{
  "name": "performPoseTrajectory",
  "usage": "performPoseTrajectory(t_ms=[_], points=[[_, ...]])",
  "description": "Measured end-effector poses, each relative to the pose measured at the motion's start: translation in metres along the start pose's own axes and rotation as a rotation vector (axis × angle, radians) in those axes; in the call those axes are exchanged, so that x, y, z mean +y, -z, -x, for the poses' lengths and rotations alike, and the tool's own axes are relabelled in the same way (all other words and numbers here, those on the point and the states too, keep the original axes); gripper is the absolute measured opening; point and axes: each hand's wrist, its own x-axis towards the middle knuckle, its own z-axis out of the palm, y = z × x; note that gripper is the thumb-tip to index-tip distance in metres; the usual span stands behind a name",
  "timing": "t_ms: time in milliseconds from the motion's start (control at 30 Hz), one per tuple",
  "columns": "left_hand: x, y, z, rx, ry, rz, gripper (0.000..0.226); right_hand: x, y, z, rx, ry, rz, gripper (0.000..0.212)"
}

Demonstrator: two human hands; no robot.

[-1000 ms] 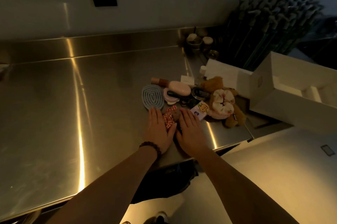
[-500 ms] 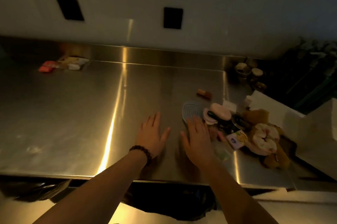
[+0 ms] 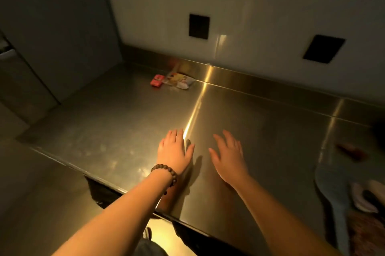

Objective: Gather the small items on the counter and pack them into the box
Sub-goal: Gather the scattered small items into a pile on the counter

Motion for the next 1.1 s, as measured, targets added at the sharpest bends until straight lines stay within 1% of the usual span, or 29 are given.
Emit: performPoseTrajectory(t_ms=[133, 267, 433, 567, 667, 800, 967, 1033, 1100], points=[[-0.066, 0.013, -0.061, -0.030, 0.000, 0.040, 0.068, -0.046, -0.040, -0.069, 0.010, -0.042, 0.019, 0.050], [-0.129, 0.028, -0.125, -0.066, -0.036, 0.034, 0.070, -0.086, -0.080, -0.133, -0.032, -0.124, 0.048, 0.051], [-0.181, 0.039, -0.198, -0.100, -0.083, 0.010, 0.075, -0.114, -0.104, -0.191, -0.055, -0.217, 0.044, 0.056], [-0.195, 0.033, -0.248, -0.137, -0.101, 0.010, 0.083, -0.114, -0.103, -0.241, -0.068, -0.248, 0.053, 0.067], [-0.196, 0.024, -0.283, -0.177, -0.105, 0.022, 0.094, -0.109, -0.097, -0.282, -0.056, -0.187, 0.085, 0.076], [-0.192, 0.011, -0.332, -0.182, -0.141, 0.015, 0.107, -0.098, -0.097, -0.342, -0.077, -0.123, 0.152, 0.086], [-0.191, -0.009, -0.387, -0.229, -0.223, -0.055, 0.125, -0.085, -0.111, -0.394, -0.101, 0.013, 0.288, 0.087], [-0.191, -0.018, -0.399, -0.245, -0.237, -0.061, 0.125, -0.082, -0.116, -0.406, -0.137, 0.047, 0.321, 0.084], [-0.191, -0.024, -0.402, -0.249, -0.253, -0.057, 0.119, -0.080, -0.120, -0.413, -0.153, 0.062, 0.312, 0.078]])
